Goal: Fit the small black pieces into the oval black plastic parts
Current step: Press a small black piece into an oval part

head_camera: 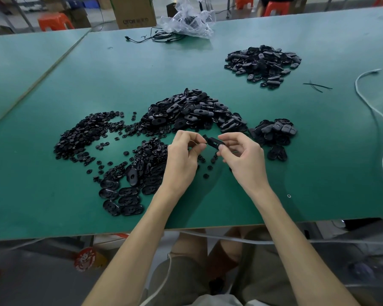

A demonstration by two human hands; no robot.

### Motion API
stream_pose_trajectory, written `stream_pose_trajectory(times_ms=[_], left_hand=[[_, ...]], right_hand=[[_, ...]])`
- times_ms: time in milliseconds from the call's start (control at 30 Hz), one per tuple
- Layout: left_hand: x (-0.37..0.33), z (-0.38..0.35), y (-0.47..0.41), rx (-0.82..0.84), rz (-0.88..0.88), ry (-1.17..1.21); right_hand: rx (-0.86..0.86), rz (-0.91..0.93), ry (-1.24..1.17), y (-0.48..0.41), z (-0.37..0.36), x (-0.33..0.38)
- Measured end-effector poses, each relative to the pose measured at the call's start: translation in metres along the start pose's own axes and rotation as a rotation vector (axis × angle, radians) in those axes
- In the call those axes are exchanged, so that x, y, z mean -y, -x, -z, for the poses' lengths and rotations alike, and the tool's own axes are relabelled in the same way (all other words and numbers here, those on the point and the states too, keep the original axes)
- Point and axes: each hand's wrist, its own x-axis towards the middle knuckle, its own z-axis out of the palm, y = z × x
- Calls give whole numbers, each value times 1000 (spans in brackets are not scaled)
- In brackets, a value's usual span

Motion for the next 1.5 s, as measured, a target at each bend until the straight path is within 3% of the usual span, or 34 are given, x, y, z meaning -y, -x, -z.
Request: stream_pose_trajectory(times_ms=[167, 367, 633, 1067, 1500], left_hand=[[-2, -2, 3, 81, -22, -10], [0, -1, 1, 25, -35, -35], [0, 0, 1, 81, -12, 4], [4, -1, -1, 3, 54, 12], [4, 2, -3, -6, -17, -5]], right_hand=[[24, 23, 48, 1, -1, 1], [81, 27, 55, 2, -3, 2], [89, 39, 44, 2, -2, 2], [117, 23, 24, 3, 0, 6], [152, 7, -37, 4, 3, 8]])
